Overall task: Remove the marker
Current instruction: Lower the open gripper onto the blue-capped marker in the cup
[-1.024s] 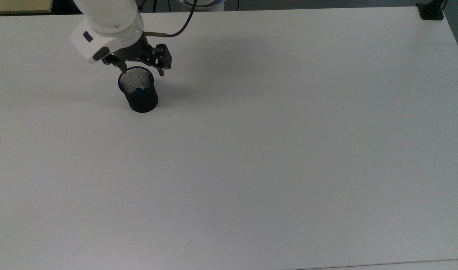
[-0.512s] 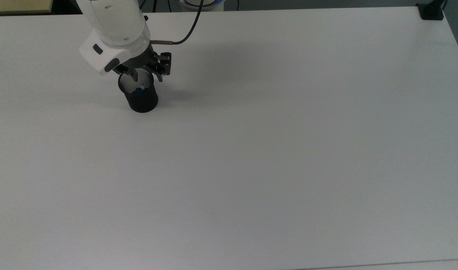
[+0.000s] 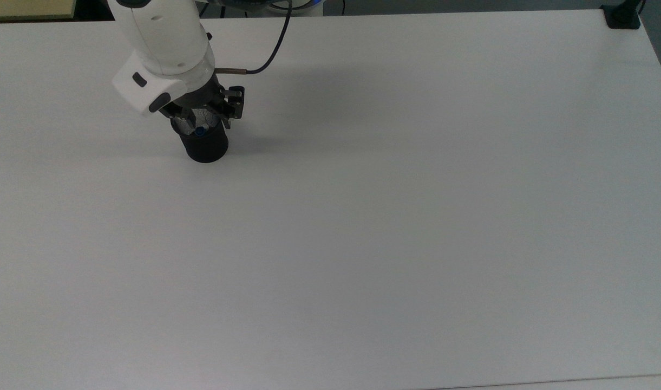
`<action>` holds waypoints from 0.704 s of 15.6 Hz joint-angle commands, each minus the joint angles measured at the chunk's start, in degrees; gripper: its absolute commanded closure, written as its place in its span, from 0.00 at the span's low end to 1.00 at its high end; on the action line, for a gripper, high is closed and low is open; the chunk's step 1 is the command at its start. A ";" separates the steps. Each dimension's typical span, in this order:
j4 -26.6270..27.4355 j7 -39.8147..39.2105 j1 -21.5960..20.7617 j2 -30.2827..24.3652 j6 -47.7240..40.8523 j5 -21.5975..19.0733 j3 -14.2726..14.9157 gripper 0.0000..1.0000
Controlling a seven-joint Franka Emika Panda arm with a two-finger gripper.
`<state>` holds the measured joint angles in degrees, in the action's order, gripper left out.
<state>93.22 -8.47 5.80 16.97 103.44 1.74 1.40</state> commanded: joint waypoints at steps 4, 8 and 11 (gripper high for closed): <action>-0.40 -1.11 -0.35 2.28 1.94 1.60 0.35 0.41; -0.49 -1.80 -0.17 2.46 2.02 2.74 0.27 0.48; -0.49 -3.13 0.00 2.46 2.02 2.66 0.44 0.62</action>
<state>93.16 -9.49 5.83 19.32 104.57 3.68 1.43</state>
